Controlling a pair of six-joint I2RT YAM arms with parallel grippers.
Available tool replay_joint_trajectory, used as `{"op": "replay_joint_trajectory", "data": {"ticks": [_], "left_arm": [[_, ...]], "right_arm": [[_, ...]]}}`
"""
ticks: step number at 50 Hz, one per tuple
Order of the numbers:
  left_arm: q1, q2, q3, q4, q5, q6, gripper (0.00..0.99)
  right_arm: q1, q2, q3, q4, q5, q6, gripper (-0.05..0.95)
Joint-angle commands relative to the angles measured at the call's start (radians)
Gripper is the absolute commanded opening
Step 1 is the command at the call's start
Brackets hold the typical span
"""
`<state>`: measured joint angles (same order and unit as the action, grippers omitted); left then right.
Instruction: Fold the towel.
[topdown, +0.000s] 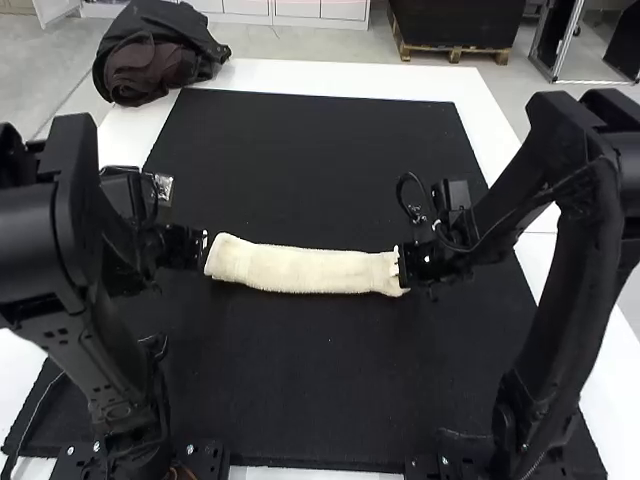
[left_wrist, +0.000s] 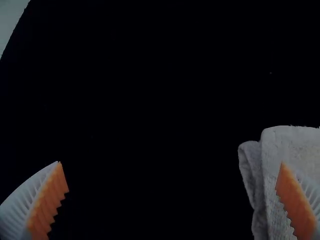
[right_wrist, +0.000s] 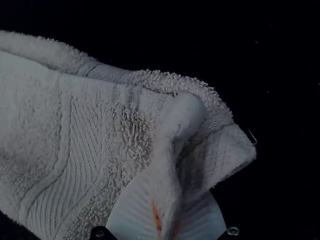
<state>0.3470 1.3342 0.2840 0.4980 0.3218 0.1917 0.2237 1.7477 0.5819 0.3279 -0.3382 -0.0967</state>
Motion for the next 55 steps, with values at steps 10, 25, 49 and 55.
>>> {"op": "replay_joint_trajectory", "data": {"ticks": [10,25,49,55], "left_arm": [[0.009,-0.026,0.014,-0.004,0.013,-0.029,0.975],[0.009,-0.026,0.014,-0.004,0.011,-0.029,0.975],[0.010,-0.026,0.011,-0.009,0.006,-0.057,0.975],[0.009,-0.026,0.014,-0.007,-0.001,-0.074,0.975]], "right_arm": [[-0.047,-0.024,0.022,-0.050,-0.055,0.002,-0.02],[-0.076,-0.226,0.052,-0.148,-0.061,0.038,-0.02],[0.147,-0.238,0.157,-0.193,-0.097,0.095,-0.02],[0.227,-0.205,0.196,-0.176,-0.091,0.123,-0.02]]}}
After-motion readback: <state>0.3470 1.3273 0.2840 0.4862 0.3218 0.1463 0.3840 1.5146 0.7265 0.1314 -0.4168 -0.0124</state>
